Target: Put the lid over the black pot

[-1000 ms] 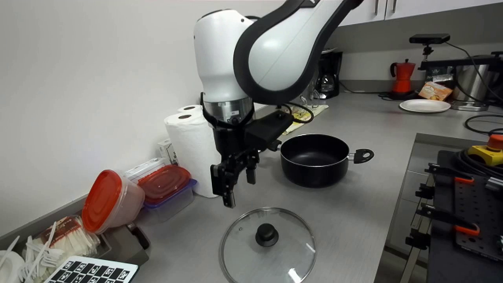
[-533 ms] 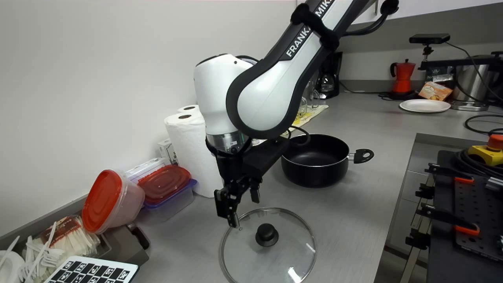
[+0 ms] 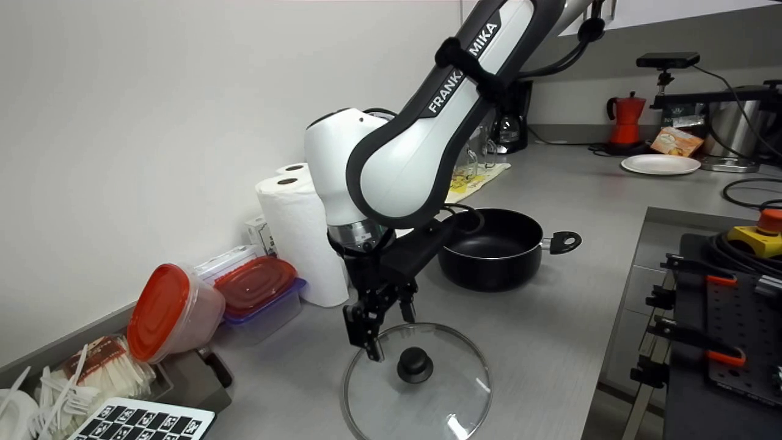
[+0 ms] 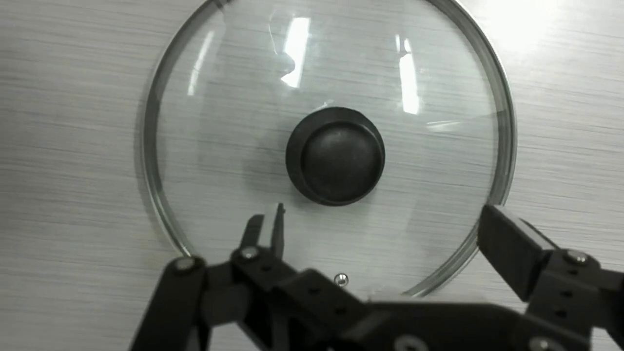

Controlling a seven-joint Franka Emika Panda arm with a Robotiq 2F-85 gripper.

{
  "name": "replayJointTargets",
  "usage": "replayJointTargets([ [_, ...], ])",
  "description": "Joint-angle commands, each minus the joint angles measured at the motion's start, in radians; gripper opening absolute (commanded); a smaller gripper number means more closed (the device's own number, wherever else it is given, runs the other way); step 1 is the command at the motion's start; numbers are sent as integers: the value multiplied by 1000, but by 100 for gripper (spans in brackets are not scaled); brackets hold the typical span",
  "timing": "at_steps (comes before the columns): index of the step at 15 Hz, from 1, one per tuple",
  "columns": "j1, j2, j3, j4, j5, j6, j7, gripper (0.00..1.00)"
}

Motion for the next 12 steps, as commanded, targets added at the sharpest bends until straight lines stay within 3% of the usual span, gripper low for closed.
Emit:
replayJointTargets([
  [1,10,25,-13,34,35,-37,6,100],
  [12,8,70,-16,38,63,-63,5,100],
])
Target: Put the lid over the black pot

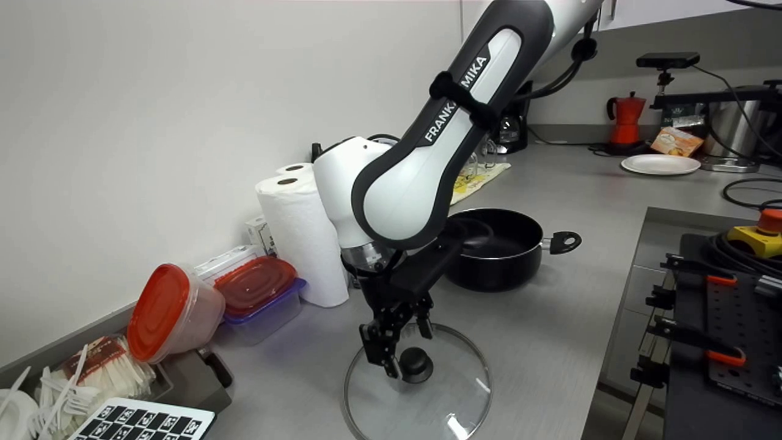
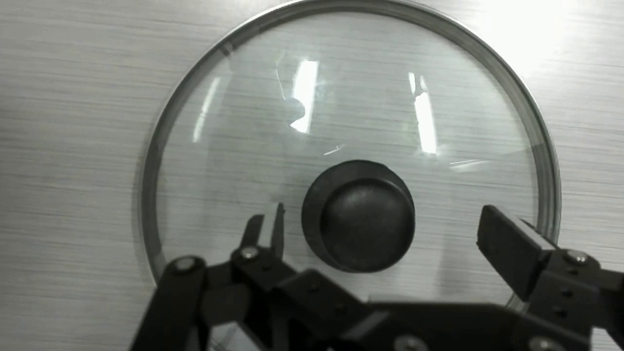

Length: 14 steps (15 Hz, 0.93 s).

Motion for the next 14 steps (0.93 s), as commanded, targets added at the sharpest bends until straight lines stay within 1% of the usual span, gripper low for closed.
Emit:
replayJointTargets([
  [1,10,18,-9,36,26,-23,6,100],
  [14,-3,63,-5,89,45,-50,-7,100],
])
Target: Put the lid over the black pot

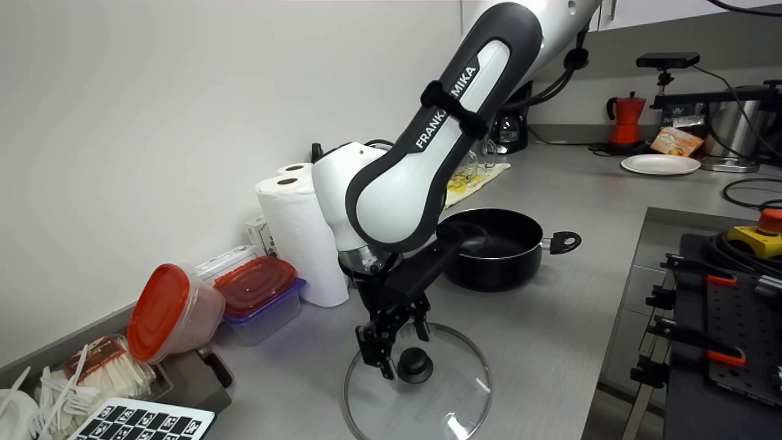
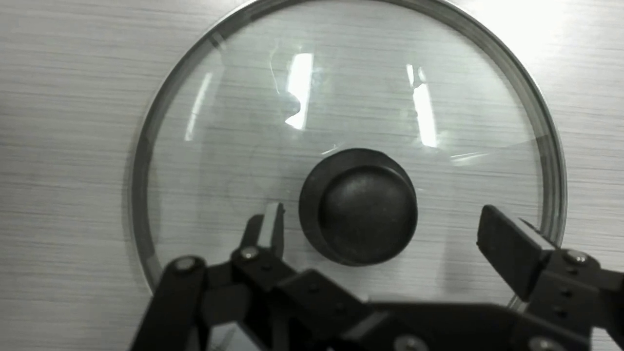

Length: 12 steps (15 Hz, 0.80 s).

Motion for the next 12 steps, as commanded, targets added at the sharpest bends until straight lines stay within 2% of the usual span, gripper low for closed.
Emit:
replayJointTargets([
  [1,2,32,-5,52,32,-40,-9,100],
  [2,3,35,-6,55,31,-40,-11,75],
  [4,2,40,-6,63,32,-44,-11,67],
  [9,2,45,-6,79,32,-61,-13,28],
  [10,2,45,-6,81,31,-63,-12,25],
  [12,2,43,-6,82,32,-66,-11,25],
])
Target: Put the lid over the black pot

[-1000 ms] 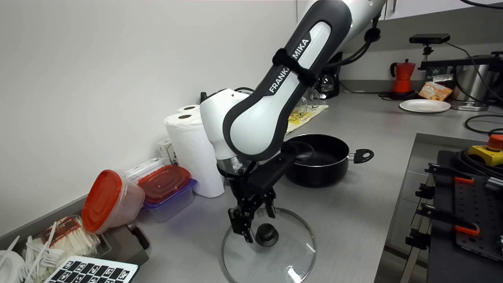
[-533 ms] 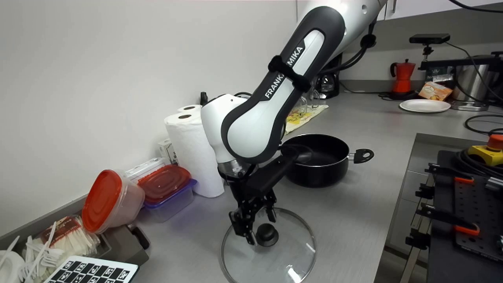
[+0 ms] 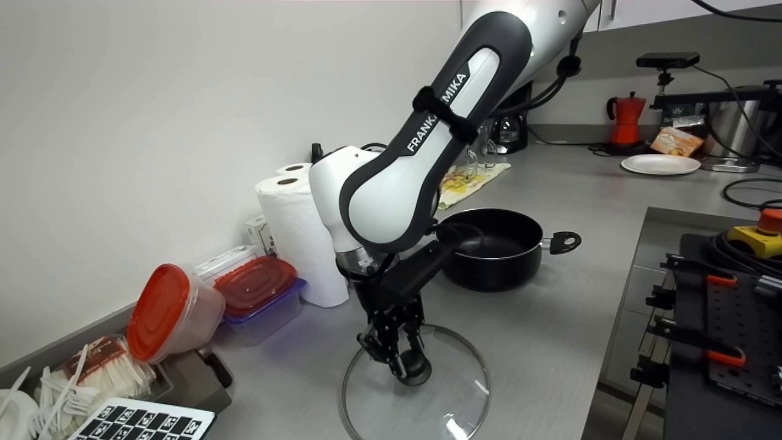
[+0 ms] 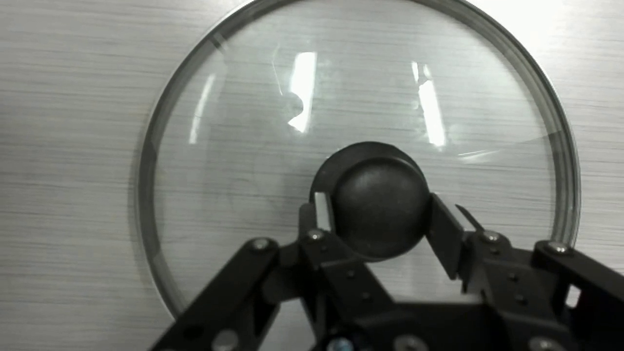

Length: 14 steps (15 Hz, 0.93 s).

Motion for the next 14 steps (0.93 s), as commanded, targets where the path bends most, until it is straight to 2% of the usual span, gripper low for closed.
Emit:
replayJointTargets([
  [1,6,13,-5,38,23,-32,-11,25],
  [9,-5,-85,-1,-16,26,-43,-12,25],
  [14,-5,-197,-15,-71,13,-53,5,25],
])
